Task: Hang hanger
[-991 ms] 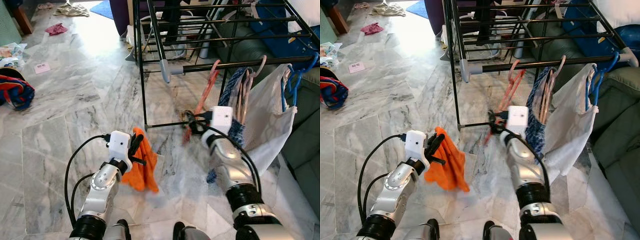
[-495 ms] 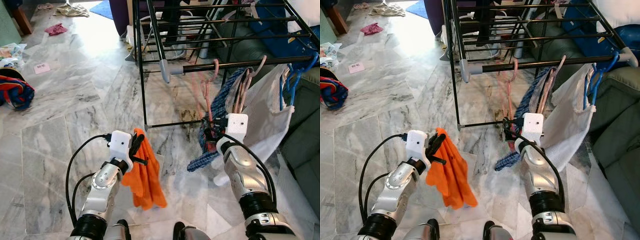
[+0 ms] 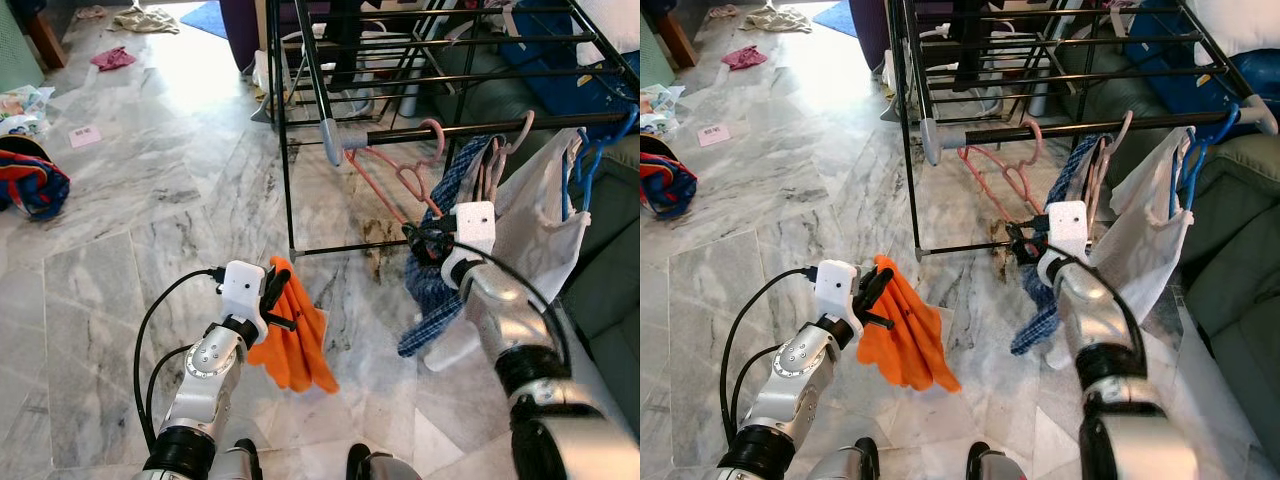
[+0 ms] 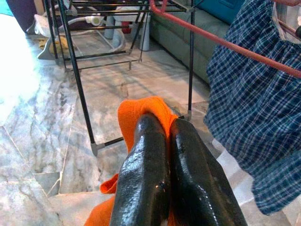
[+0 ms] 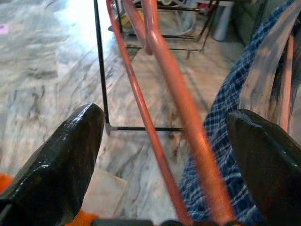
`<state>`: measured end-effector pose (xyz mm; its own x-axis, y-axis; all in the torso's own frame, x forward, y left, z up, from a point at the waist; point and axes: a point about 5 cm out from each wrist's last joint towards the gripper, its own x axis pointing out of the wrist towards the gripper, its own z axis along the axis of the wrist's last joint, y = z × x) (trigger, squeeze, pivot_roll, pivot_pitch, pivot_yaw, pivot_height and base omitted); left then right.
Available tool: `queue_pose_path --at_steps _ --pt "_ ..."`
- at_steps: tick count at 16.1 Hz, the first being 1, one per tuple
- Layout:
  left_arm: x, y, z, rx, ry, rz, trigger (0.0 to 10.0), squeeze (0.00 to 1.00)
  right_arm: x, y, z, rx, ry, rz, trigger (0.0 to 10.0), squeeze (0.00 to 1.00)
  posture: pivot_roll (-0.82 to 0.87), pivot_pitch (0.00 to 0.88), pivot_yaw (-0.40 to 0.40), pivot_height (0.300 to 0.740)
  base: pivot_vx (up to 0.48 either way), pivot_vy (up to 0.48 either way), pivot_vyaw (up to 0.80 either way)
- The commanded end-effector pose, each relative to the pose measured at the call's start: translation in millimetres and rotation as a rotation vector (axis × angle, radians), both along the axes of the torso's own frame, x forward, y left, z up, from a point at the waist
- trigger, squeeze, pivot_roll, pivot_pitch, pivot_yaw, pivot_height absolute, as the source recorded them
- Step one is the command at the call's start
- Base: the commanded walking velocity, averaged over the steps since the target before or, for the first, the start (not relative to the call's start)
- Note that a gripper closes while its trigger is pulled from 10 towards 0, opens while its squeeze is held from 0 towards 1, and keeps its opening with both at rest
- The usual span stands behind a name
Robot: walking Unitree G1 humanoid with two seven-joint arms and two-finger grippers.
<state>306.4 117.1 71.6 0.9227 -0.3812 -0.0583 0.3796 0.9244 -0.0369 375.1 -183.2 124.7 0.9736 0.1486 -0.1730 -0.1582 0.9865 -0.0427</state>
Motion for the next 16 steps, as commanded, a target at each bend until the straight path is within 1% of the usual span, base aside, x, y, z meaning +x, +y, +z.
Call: queue_pose_path --at_steps 1,3,5,6,7,8,9,10,12,15,16 --pt "-0.4 -1.0 -0.5 0.015 -0.004 -0.004 10.0 0.00 2.6 -0.8 3.2 -0.018 0.010 0.025 10.0 0.00 0.05 0.173 -0.043 0.740 0.000 0.000 0.00" --pt "-1.1 -0.5 -1.7 0.017 0.000 0.006 10.0 0.00 5.4 -2.3 3.9 -0.037 0.036 0.045 10.0 0.00 0.05 0.173 -0.048 0.740 0.000 0.000 0.00" --pt "-1.0 -0.9 -2.1 0.018 0.002 0.008 10.0 0.00 7.2 -0.8 5.5 -0.067 0.054 0.095 10.0 0.00 0.05 0.174 -0.050 0.740 0.000 0.000 0.00" --pt "-0.9 -1.1 -2.5 0.020 0.004 0.009 10.0 0.00 9.2 -1.4 7.2 -0.091 0.080 0.129 10.0 0.00 0.05 0.172 -0.051 0.740 0.000 0.000 0.00" --pt "-0.8 -1.1 -2.7 0.021 0.005 0.009 10.0 0.00 9.9 -2.1 7.6 -0.095 0.091 0.135 10.0 0.00 0.05 0.172 -0.051 0.740 0.000 0.000 0.00" --pt "-0.5 -0.9 -2.9 0.024 0.006 0.012 10.0 0.00 12.3 -4.1 11.2 -0.101 0.097 0.130 0.4 0.00 0.05 0.171 -0.052 0.740 0.000 0.000 0.00" --pt "-0.4 -0.8 -2.9 0.026 0.006 0.013 10.0 0.00 13.6 -4.6 13.4 -0.099 0.097 0.128 0.4 0.00 0.05 0.171 -0.052 0.740 0.000 0.000 0.00" --pt "-0.2 -0.6 -2.8 0.026 0.006 0.014 10.0 0.00 15.0 -3.5 15.8 -0.097 0.092 0.128 0.0 0.00 0.06 0.169 -0.051 0.740 0.000 0.000 0.00" --pt "-0.2 -1.0 -2.8 0.026 0.006 0.014 10.0 0.00 16.3 -1.6 17.4 -0.095 0.094 0.133 0.0 0.00 0.05 0.170 -0.050 0.740 0.000 0.000 0.00" --pt "-0.1 -1.6 -3.1 0.029 0.008 0.011 10.0 0.00 17.9 8.0 15.4 -0.071 0.116 0.137 0.0 0.00 0.06 0.169 -0.050 0.740 0.000 0.000 0.00" --pt "0.0 -1.6 -3.0 0.028 0.008 0.011 10.0 0.00 18.0 8.4 15.2 -0.069 0.116 0.136 0.0 0.00 0.06 0.169 -0.050 0.740 0.000 0.000 0.00"
